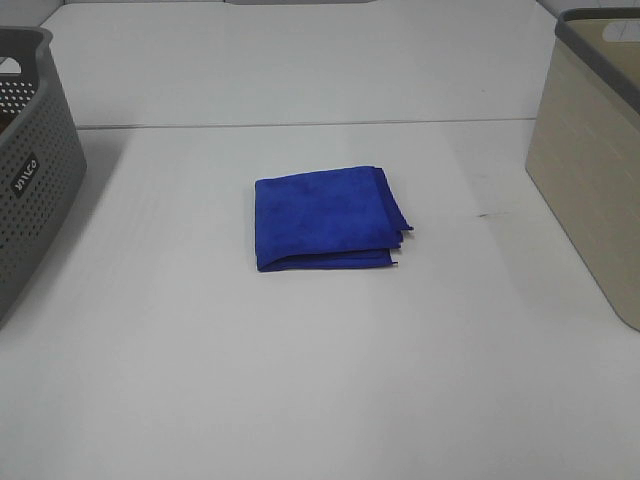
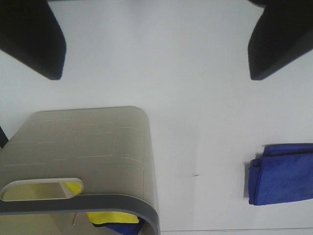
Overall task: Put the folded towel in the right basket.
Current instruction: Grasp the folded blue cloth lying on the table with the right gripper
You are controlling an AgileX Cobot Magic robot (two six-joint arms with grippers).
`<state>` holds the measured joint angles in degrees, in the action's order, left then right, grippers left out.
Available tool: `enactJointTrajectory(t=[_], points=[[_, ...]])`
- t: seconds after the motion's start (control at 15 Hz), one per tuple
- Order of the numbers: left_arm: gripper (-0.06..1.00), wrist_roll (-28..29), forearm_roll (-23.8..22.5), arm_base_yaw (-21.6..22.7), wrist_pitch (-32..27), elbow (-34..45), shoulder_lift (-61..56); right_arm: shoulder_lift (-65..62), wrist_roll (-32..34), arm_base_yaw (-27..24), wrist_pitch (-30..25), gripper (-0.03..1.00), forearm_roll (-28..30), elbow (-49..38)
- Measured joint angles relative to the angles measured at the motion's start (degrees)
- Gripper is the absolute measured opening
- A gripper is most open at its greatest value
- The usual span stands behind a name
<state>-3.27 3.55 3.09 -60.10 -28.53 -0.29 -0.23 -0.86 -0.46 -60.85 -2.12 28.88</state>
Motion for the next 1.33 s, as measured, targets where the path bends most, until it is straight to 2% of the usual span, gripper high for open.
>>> enactJointTrajectory(t=[1.33], points=[[0.99, 0.1, -0.1, 0.0, 0.0, 0.0, 0.0, 0.0, 0.9, 0.0, 0.0, 0.96, 0.2, 0.0]])
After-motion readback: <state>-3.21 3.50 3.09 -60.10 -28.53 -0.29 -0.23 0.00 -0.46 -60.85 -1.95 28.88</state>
